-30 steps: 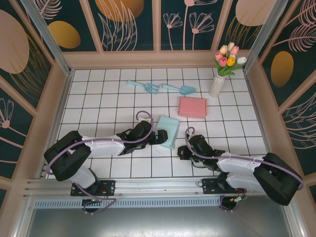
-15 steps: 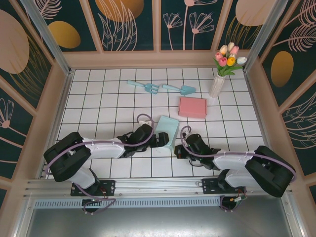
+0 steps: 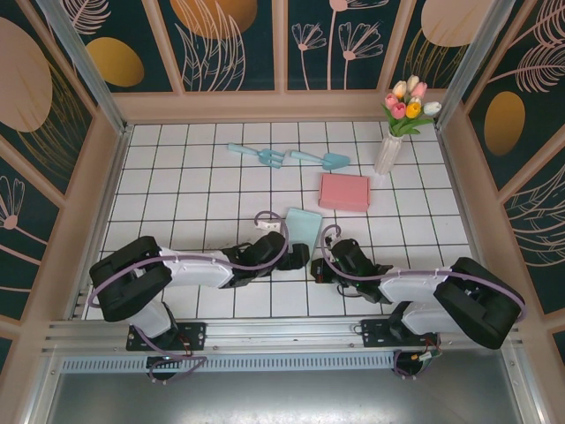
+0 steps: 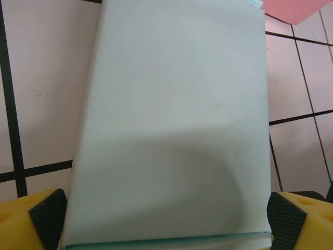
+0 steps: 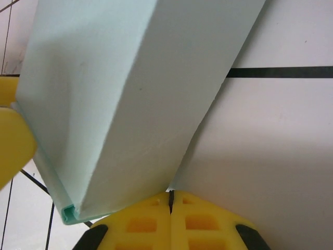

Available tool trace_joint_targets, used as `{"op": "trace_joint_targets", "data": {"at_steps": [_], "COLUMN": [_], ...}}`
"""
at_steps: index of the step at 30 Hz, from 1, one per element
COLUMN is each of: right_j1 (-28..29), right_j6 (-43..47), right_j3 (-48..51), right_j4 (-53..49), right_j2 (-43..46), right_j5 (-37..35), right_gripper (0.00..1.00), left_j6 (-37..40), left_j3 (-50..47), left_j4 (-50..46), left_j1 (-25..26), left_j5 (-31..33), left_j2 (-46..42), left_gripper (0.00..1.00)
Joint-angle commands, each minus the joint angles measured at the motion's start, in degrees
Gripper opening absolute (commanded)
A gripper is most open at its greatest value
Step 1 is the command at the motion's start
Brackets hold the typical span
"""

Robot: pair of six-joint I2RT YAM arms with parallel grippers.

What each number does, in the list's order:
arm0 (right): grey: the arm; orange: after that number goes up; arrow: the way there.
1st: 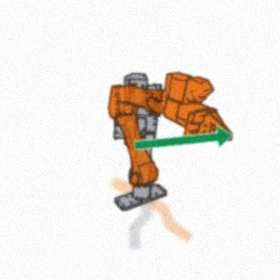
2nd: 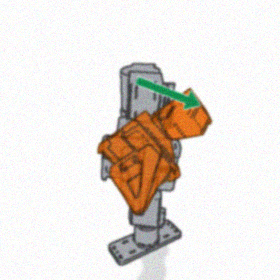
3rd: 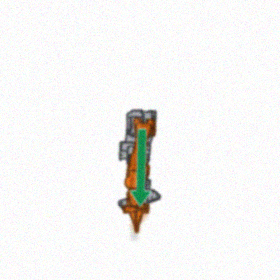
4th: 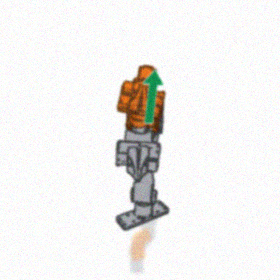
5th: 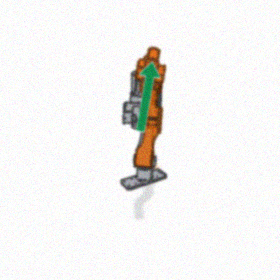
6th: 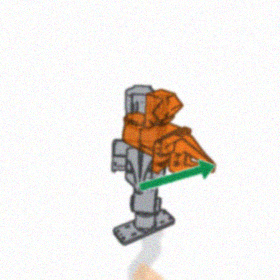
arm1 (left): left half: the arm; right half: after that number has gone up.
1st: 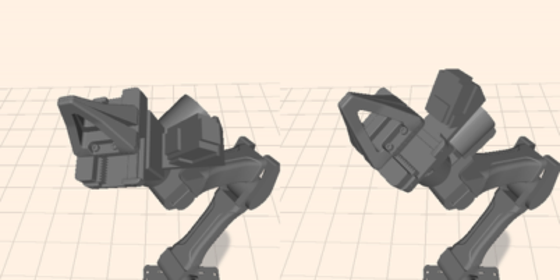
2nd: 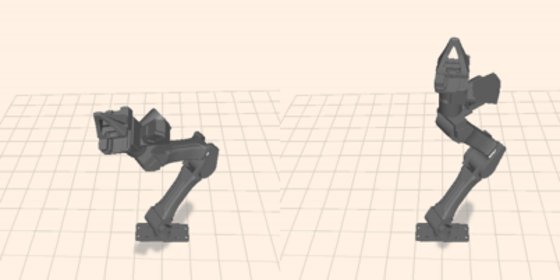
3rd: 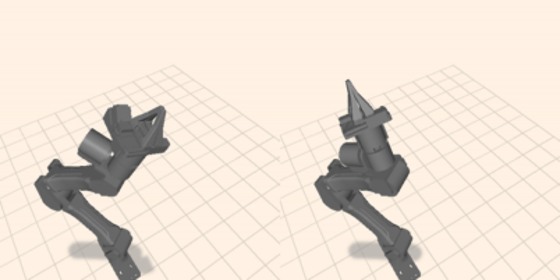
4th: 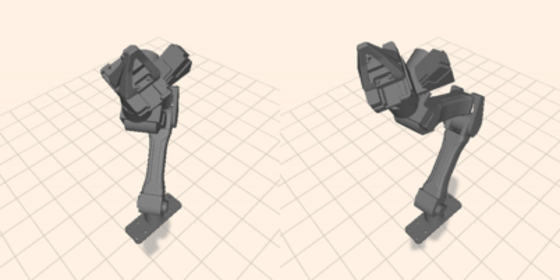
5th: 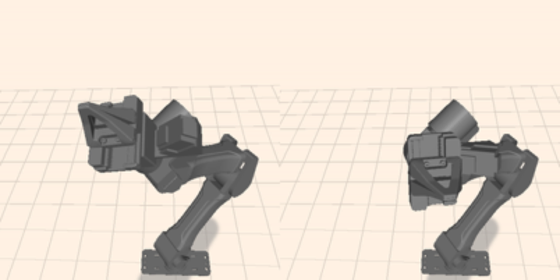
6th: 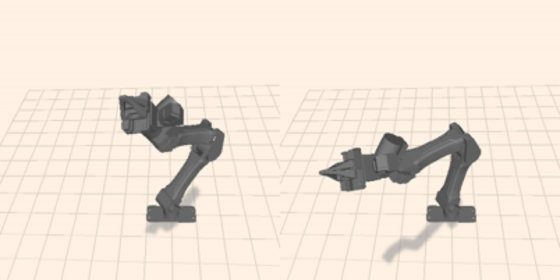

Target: Fold the paper box

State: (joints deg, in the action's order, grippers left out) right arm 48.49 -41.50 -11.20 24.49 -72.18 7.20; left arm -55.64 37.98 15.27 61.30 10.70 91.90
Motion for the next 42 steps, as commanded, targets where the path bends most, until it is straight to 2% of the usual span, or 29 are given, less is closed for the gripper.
{"op": "trace_joint_targets", "data": {"at_steps": [1, 7, 13, 19, 23, 26, 28, 31, 35, 42], "right_j1": [1.0, 1.2, 1.7, 1.9, 1.9, 1.7, 1.3, 0.2, -2.4, -12.7], "right_j6": [-0.2, -0.2, -1.4, -1.7, -0.9, 0.8, 2.7, 5.5, 8.9, 17.1], "right_j3": [-2.3, -2.4, -1.4, -1.0, -1.4, -3.0, -4.6, -7.3, -9.4, -15.6], "right_j4": [4.4, 5.1, 3.3, -5.0, -13.3, -19.9, -23.4, -26.2, -24.0, -14.9], "right_j2": [-1.9, -2.1, 0.2, 6.9, 14.6, 20.2, 23.1, 25.6, 25.4, 11.9], "right_j5": [1.5, 1.0, -2.6, -8.7, -13.2, -17.4, -19.9, -22.8, -23.8, -11.7], "right_gripper": [0.0, 0.0, 0.0, 0.05, 0.06, 0.08, 0.12, 0.3, 0.52, 0.57], "left_j6": [-2.5, -1.8, -1.4, -2.7, -3.7, -4.1, -4.3, -5.1, -6.8, -9.3], "left_j3": [4.1, 5.4, 5.3, 0.9, -1.0, -3.1, -5.0, -7.3, -10.0, -9.7], "left_j4": [6.0, 3.0, -3.6, -4.9, -9.1, -9.2, -6.8, -3.9, -0.3, 6.1], "left_j1": [4.2, 4.2, 3.3, -1.1, -1.6, -1.5, -1.5, -1.3, 1.1, 3.9], "left_j5": [-9.6, -5.7, 5.3, 8.3, 14.3, 14.5, 11.6, 8.0, 7.9, 4.8], "left_j2": [1.5, 0.8, -2.5, -6.4, -9.7, -12.5, -14.0, -15.8, -17.8, -13.1], "left_gripper": [0.99, 0.98, 0.98, 0.98, 0.99, 0.98, 0.98, 0.98, 0.99, 0.97]}}
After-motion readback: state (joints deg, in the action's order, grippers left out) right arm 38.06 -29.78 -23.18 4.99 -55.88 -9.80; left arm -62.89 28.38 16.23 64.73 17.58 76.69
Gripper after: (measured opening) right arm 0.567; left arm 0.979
